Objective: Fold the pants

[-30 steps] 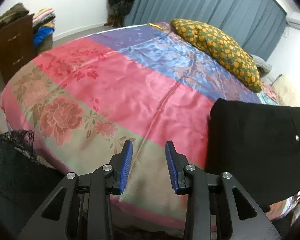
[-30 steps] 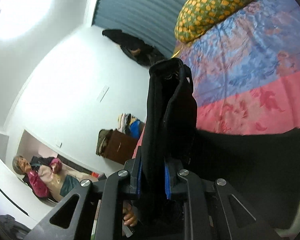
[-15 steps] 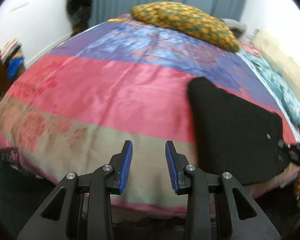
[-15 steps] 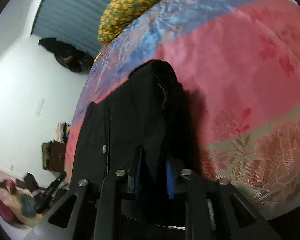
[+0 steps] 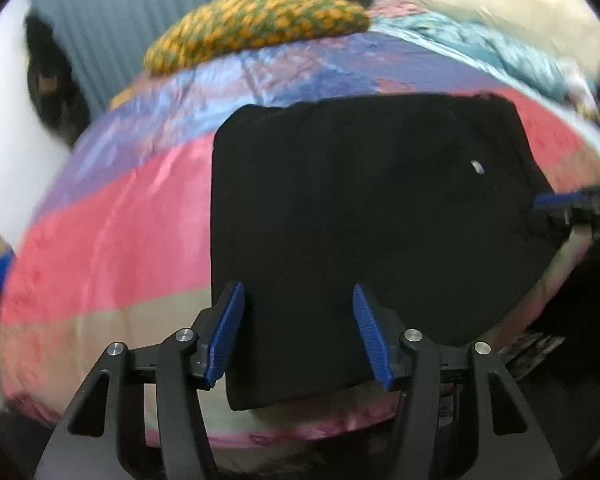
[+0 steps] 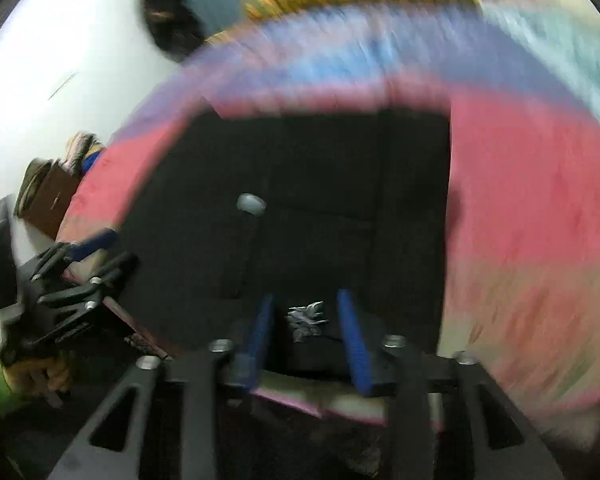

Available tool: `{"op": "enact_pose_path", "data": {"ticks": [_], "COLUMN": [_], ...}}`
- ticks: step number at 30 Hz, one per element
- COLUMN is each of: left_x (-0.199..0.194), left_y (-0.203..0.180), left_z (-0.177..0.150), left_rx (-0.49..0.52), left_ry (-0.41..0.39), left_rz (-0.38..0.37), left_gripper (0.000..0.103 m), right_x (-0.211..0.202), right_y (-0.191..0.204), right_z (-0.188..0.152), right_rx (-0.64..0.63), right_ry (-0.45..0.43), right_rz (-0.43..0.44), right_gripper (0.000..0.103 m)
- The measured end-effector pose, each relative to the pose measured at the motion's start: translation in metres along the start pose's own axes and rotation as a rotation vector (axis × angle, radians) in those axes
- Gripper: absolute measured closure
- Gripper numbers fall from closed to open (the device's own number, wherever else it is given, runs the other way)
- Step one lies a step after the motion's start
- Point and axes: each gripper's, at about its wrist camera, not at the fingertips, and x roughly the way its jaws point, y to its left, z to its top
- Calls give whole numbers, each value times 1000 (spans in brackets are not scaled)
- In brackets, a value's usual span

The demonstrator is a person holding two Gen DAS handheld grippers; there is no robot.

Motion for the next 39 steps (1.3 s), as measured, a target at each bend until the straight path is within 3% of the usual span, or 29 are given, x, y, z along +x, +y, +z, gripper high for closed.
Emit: {"op": "enact_pose_path", "data": {"ticks": [2, 5, 7, 11, 13, 14, 15, 18, 22, 23, 24, 25, 28, 30, 32, 35, 39], "left_x": [-19, -38, -34, 0, 33, 35, 28, 1, -25, -25, -21, -13, 23, 8, -8, -24, -20], "left_y": [2, 23, 38, 42, 27, 23, 22, 31, 47, 47, 44, 40, 20, 25, 35, 49, 67], "left_z": [8, 25, 39, 45, 35, 30, 24, 18, 16, 15, 14, 14, -1, -6, -6, -5, -13], "left_rx": [17, -92, -177, -221, -154, -134, -117, -169, -299, -329, -336, -329, -238, -282, -303, -307, -366], "left_ry": [-19, -83, -86, 2, 140, 147, 118, 88, 1, -7, -2, 16, 143, 103, 86, 26, 51], "left_rz": [-32, -76, -83, -63, -55, -51, -45, -59, -80, -87, -94, -98, -81, -93, -102, -50, -25], "left_gripper": [43, 23, 22, 22, 22, 21, 21, 22, 19, 16, 13, 13, 12, 13, 12, 10, 10], "right_x": [-16, -44, -60, -39, 15, 38, 47, 15, -54, -63, -66, -58, -16, -30, -54, -79, -74], "right_y": [-4, 7, 17, 11, -13, -29, -41, -40, -8, -5, -1, 1, -14, -13, -4, 8, 8], "right_z": [8, 35, 64, 105, 109, 104, 95, 87, 38, 21, 5, -9, -42, -47, -46, -54, -51], "right_rx": [57, 34, -18, -34, 26, 59, 95, 123, 79, 87, 104, 130, 258, 298, 237, 158, 160], "right_ry": [-34, -97, -182, -223, -95, -19, -29, -104, -209, -224, -232, -221, -110, -163, -242, -363, -375], "right_rz": [22, -2, 2, 32, -62, -70, -30, -38, -12, -1, 14, 6, -67, -52, -94, -152, -147], "right_gripper": [73, 71, 66, 62, 63, 65, 65, 65, 64, 57, 40, 34, 30, 30, 30, 30, 30]}}
